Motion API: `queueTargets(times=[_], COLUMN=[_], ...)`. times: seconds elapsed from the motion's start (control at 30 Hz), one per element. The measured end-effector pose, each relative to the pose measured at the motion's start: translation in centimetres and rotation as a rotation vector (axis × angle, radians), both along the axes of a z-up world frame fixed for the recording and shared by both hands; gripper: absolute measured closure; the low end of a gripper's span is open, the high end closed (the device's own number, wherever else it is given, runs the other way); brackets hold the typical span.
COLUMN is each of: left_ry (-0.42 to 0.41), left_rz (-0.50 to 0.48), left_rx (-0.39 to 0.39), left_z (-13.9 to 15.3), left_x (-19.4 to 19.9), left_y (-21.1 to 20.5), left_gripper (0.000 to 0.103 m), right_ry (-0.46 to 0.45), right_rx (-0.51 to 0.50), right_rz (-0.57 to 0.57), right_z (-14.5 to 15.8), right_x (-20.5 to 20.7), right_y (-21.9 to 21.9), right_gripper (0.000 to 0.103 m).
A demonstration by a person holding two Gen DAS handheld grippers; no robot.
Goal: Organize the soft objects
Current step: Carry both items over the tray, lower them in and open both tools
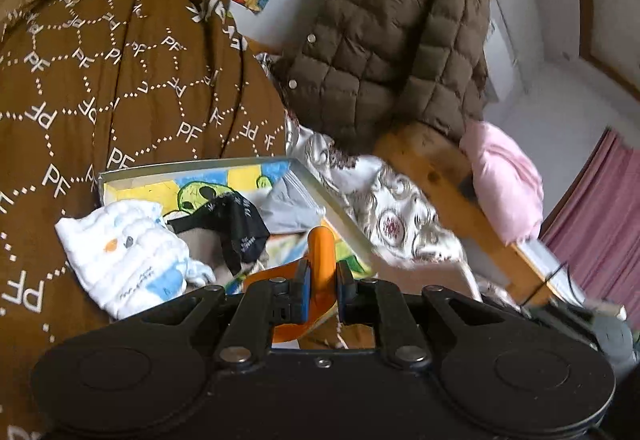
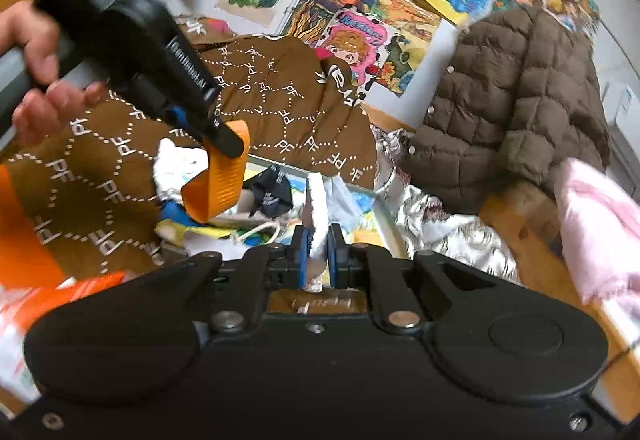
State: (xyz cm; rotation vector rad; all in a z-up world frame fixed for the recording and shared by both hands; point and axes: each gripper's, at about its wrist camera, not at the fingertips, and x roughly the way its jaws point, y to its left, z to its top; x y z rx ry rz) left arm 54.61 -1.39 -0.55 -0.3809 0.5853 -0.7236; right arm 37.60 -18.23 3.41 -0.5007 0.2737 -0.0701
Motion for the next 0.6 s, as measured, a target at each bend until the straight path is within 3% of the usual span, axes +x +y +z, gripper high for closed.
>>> queueTargets(times=[0.13,0.23,0.4,0.5,0.6], left_ry=[0.011,0.022,0.051,0.043,0.073], left_rz=[0.042,0.094,0.126,0.14,0.157], left_rx=[-0.017,0.045,0.07,0.136,0.184], left_z=[-2.4,-4.2,-5.8,-6.0,-6.5], left_x=[1.9,3.1,4.4,4.6,4.9], left_y=[1.0,1.5,2.0,1.4,1.2], left_gripper=[0.09,0.09,0.089,0.087,0.078], right_ry=[0.049,0.113,0.225,0.285,0.345], right_rx=[-0.073,-0.097,-0.092,-0.076,-0.037], right_rz=[-0.027,-0.058,-0.117,-0.127,-0.127], right_z=[1.0,1.0,-0.2,-1.5,-2.7], right_x=[5.3,9.5,16.1,19.4,21.3], right_y=[1.0,1.5,2.4,3.6,4.5], right_gripper=[0.098,0.098,0.098,0.098,0.097])
